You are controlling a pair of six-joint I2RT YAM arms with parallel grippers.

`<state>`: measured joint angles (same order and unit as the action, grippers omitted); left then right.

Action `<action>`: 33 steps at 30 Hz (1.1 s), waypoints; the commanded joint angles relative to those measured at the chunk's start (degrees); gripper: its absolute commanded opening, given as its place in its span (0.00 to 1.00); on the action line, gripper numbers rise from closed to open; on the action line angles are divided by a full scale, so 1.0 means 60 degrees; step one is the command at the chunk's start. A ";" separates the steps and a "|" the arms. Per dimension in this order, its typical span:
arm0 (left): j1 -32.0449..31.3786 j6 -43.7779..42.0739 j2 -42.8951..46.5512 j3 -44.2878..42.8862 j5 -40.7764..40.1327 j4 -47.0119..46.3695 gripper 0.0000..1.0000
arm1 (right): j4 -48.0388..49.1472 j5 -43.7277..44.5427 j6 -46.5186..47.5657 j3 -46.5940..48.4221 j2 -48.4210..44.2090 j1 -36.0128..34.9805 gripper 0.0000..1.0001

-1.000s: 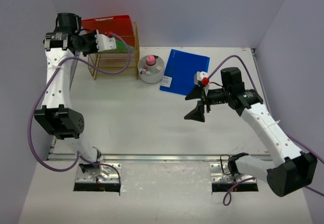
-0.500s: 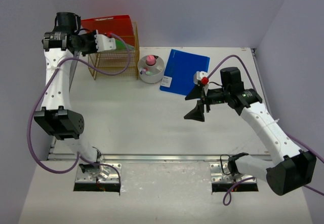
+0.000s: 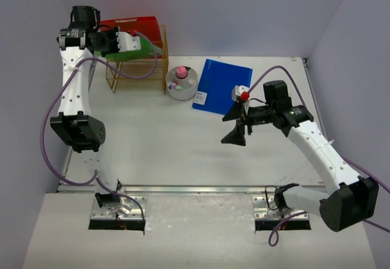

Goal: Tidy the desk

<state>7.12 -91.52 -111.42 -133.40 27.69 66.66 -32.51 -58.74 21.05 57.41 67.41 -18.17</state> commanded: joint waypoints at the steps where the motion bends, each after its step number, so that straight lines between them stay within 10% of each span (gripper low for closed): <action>1: -0.0088 0.0884 0.0515 0.0312 0.0546 -0.2434 0.35 | -0.0041 -0.0180 -0.0008 0.0447 0.0034 0.0026 0.99; 5: -0.0075 0.1907 0.1746 0.2747 0.0815 -0.4781 0.60 | -0.0117 -0.0185 0.0022 0.0466 0.0058 0.0026 0.99; 11: -0.0113 0.2540 0.2951 0.4729 0.0941 -0.7645 0.63 | -0.0001 -0.0294 -0.0131 0.0462 0.0113 0.0026 0.99; 19: -0.0103 0.2299 0.2303 0.3447 0.1459 -0.6533 0.04 | -0.0103 -0.0186 -0.0026 0.0546 0.0071 0.0026 0.99; 24: -0.0093 0.2129 0.1660 0.2343 0.1537 -0.5719 0.01 | -0.0104 -0.0168 0.0007 0.0467 0.0020 0.0041 0.99; 26: -0.0117 0.2202 0.1317 0.2009 0.1465 -0.5677 0.04 | -0.0104 -0.0156 0.0007 0.0466 0.0044 0.0041 0.99; 33: -0.0126 0.6010 0.1627 0.2659 0.0401 -0.8379 0.68 | 0.0197 0.0158 -0.0316 0.0441 0.0087 0.0026 0.99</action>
<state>6.66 -72.61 -103.47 -118.85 33.23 28.72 -33.53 -58.93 20.75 58.33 68.25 -18.13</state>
